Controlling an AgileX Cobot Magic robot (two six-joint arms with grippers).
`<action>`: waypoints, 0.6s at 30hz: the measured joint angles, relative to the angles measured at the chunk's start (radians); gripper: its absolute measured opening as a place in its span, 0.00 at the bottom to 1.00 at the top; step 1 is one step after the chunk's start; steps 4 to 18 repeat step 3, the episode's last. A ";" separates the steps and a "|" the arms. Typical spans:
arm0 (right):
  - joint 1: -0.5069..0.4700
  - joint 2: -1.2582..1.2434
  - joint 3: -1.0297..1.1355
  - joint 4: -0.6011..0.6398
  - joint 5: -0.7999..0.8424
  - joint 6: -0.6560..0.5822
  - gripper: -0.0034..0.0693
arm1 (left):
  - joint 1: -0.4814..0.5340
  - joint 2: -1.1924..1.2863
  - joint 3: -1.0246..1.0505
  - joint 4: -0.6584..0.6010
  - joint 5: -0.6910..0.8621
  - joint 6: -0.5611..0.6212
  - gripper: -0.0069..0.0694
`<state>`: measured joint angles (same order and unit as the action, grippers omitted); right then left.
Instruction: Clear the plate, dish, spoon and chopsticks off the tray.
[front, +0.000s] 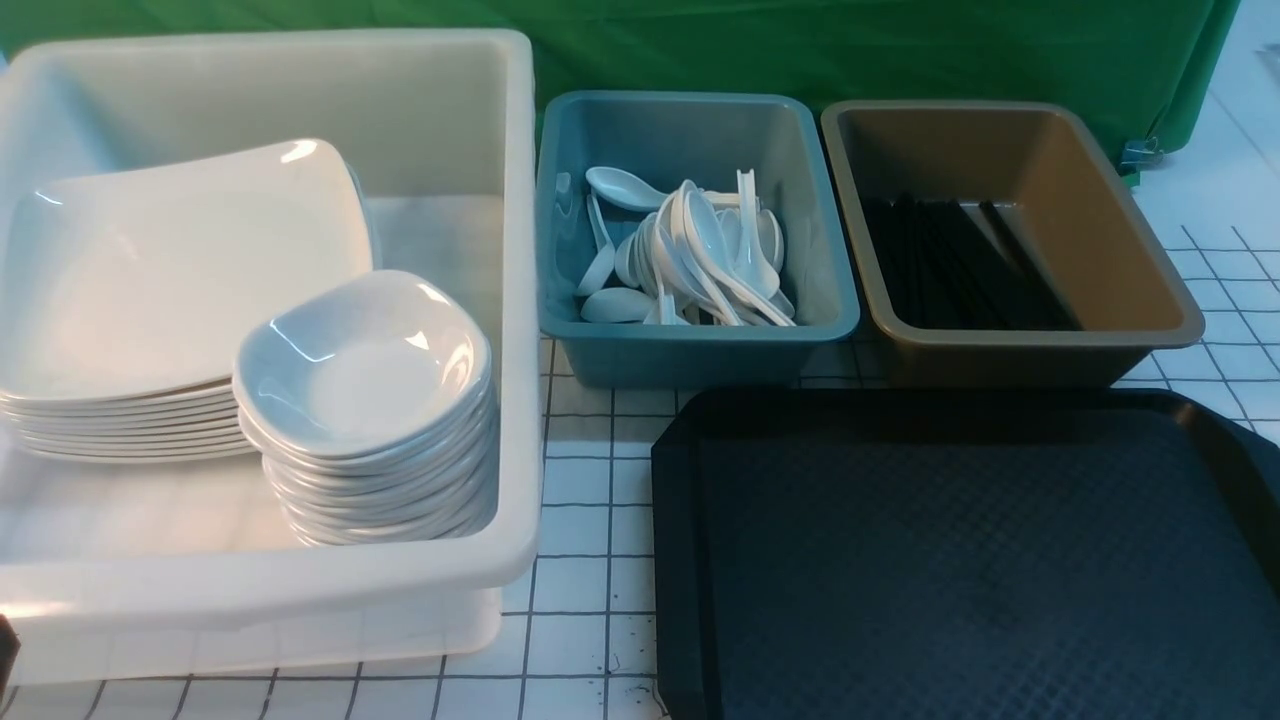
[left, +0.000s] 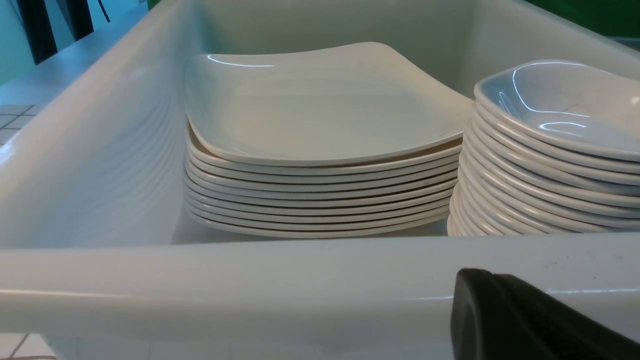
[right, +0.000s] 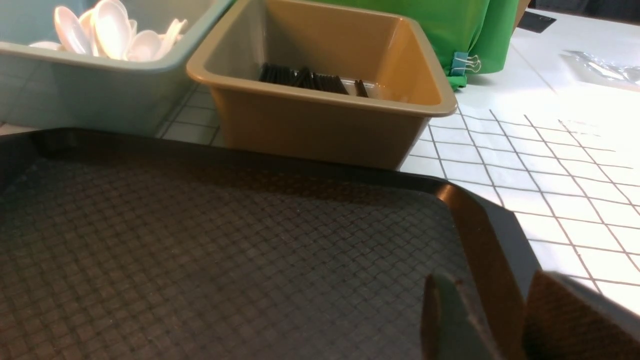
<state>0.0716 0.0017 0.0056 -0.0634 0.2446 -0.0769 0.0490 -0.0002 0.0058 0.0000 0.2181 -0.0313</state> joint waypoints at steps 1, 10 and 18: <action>0.000 0.000 0.000 0.000 0.000 0.000 0.38 | 0.000 0.000 0.000 0.000 0.000 0.000 0.10; 0.000 0.000 0.000 0.000 0.000 -0.001 0.38 | 0.000 0.000 0.000 0.000 0.000 0.000 0.10; 0.000 0.000 0.000 0.000 0.000 -0.001 0.38 | 0.000 0.000 0.000 0.000 0.000 0.000 0.10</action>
